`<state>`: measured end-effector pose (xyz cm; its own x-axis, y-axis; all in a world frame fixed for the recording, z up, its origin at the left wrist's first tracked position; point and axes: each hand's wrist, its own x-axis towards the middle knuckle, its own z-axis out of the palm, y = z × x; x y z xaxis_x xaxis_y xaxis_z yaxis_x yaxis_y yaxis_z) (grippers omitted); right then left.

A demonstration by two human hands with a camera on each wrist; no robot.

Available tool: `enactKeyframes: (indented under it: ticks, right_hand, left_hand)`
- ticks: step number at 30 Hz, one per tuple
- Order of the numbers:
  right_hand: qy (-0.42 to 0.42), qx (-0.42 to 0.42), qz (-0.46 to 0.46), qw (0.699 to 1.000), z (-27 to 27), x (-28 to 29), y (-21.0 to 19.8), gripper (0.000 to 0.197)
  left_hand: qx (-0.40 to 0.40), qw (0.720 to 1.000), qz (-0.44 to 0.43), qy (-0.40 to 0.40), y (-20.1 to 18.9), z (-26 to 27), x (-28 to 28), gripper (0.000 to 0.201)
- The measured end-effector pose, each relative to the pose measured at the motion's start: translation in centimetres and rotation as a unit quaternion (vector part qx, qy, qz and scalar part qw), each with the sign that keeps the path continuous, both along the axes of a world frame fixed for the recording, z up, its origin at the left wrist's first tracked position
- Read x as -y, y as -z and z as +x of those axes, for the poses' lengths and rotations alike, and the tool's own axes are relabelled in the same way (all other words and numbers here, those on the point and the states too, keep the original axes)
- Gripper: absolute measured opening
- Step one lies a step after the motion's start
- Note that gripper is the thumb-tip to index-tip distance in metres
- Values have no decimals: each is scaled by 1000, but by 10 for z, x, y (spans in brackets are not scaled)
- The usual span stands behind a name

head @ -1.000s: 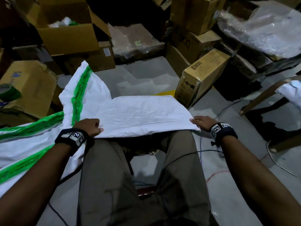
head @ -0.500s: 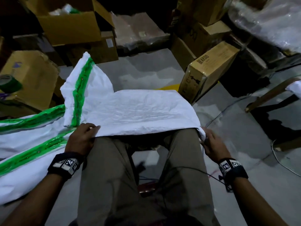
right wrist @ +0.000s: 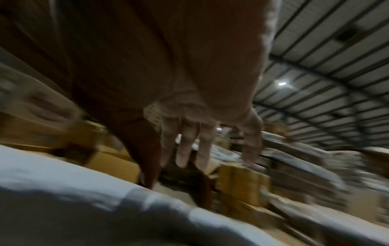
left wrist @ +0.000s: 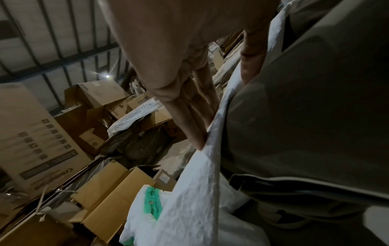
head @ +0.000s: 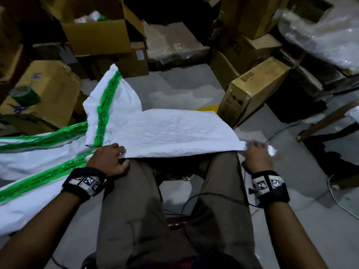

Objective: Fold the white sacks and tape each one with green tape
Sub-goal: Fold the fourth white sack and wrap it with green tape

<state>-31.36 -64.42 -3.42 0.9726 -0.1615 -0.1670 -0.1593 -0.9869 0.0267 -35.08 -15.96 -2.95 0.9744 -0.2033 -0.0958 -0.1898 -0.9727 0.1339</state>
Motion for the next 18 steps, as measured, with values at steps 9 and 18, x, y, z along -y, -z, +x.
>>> enactKeyframes:
  ticks: [9,18]
  right_hand:
    - [-309,75,48,947,-10,-209,13,71]
    - [-333,105,31,937,-4,-229,20,22]
  left_hand:
    - [-64,997,30,-42,3,-5,7,55]
    - [-24,998,59,-7,-12,-3,83,46]
